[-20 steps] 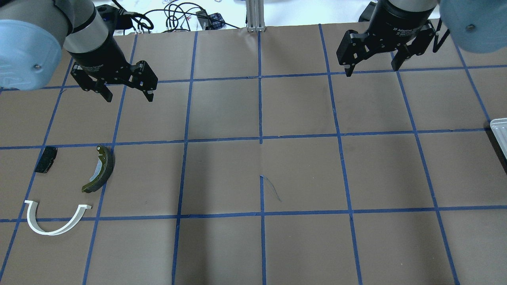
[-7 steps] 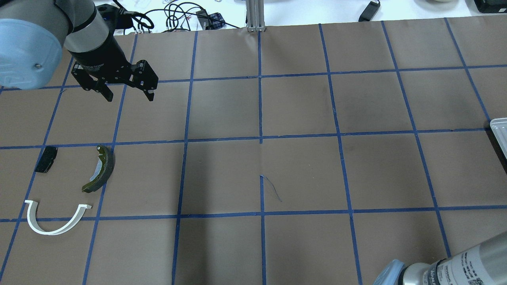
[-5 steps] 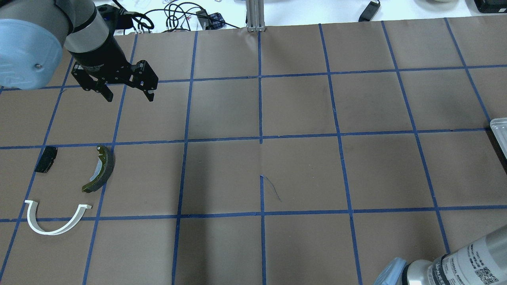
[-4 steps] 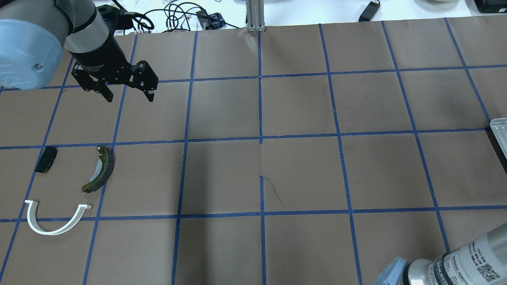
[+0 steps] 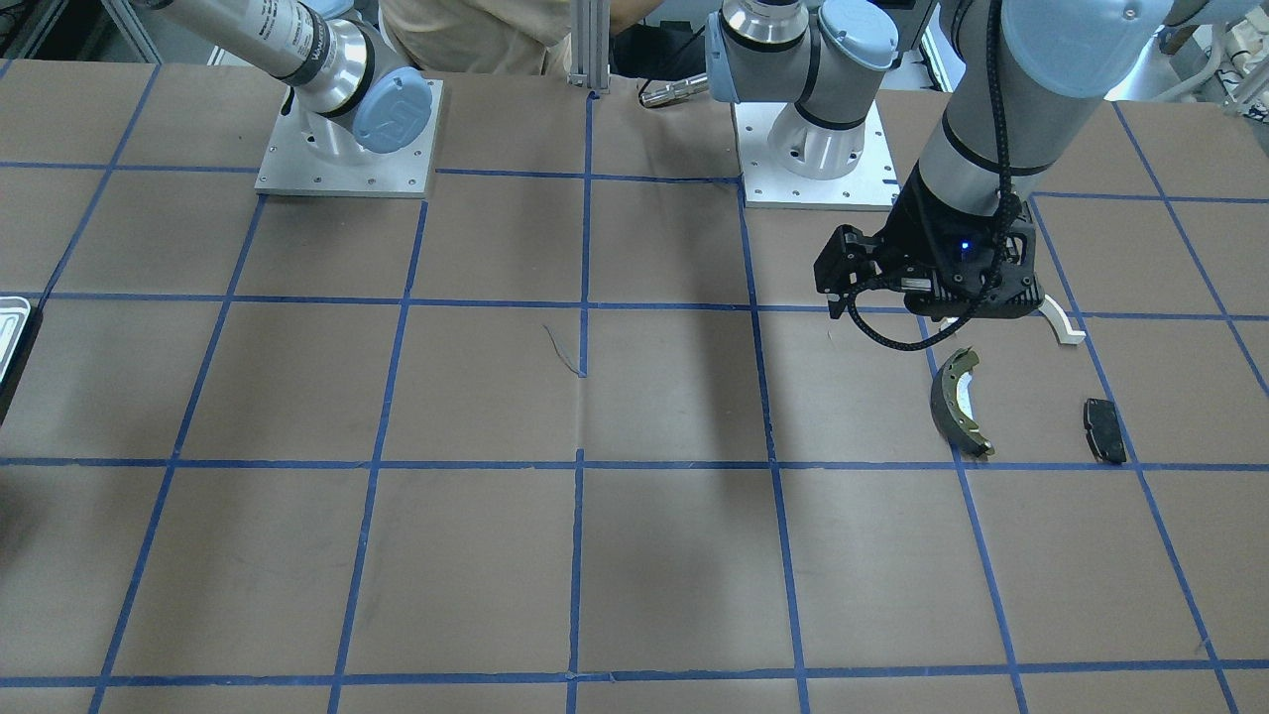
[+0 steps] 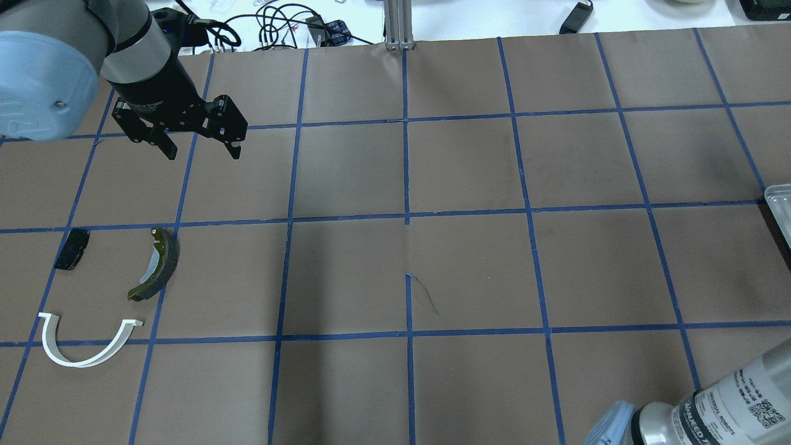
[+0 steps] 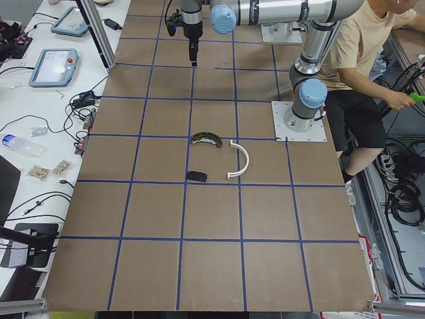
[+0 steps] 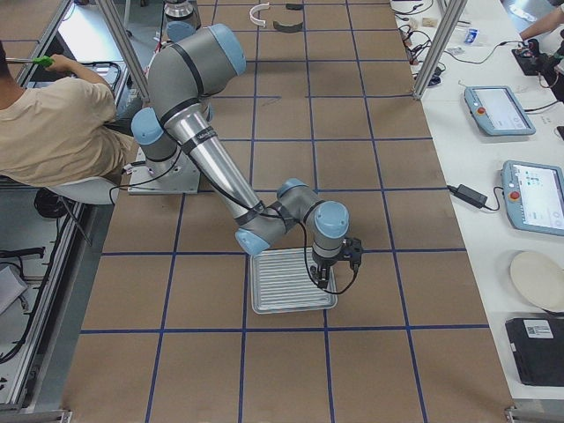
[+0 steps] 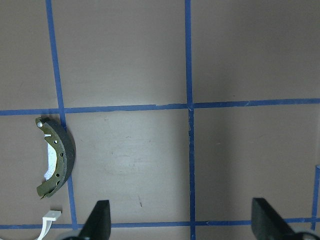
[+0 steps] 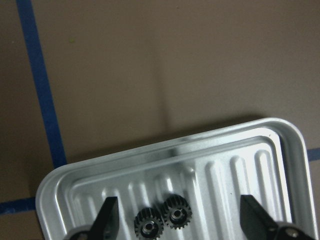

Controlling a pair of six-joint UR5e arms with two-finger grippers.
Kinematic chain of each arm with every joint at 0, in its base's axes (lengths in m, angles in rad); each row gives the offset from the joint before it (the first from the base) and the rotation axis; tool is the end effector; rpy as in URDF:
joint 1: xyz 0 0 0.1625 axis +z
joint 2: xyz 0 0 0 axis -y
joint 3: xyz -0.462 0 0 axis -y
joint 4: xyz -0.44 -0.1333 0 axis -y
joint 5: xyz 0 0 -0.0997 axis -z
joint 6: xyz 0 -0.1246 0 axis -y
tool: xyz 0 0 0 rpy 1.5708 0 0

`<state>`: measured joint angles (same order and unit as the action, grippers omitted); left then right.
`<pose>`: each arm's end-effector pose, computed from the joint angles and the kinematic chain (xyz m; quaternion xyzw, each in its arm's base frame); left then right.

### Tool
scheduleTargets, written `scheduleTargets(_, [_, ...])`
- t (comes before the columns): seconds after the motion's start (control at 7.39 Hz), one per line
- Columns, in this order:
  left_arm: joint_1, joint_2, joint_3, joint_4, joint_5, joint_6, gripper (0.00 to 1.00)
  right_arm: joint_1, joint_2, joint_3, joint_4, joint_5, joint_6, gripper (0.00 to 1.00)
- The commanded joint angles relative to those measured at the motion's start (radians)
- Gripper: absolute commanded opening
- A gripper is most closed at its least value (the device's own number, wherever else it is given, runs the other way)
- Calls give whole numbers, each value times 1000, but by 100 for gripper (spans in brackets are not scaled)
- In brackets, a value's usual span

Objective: Place bearing gear from tray to pile

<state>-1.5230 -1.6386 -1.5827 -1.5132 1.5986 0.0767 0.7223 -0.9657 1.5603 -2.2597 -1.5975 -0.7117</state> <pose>-0.1026 -0.5724 0.4617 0.0146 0.9997 0.0119 0.0132 -0.4680 -0.5856 0.1814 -0.0689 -0.9964 0.0241 0.0426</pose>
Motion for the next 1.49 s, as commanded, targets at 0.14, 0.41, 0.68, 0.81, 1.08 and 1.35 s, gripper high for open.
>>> scheduleTargets(0.14, [1, -3, 0, 1, 0, 0, 100, -38, 24, 0, -1, 2, -34, 79])
scheduleTargets(0.41, [0, -1, 0, -1, 0, 0, 100, -40, 25, 4, -1, 2, -34, 75])
scheduleTargets(0.68, [1, 0, 0, -1, 1, 0, 100, -40, 25, 6, 0, 8, -25, 75])
scheduleTargets(0.81, [1, -1, 0, -1, 0, 0, 100, -40, 22, -5, 0, 7, -28, 75])
scheduleTargets(1.08, [0, 0, 0, -1, 1, 0, 100, -40, 15, -11, 2, 5, -29, 75])
scheduleTargets(1.35, [0, 0, 0, -1, 1, 0, 100, -40, 19, -9, 0, 5, -25, 74])
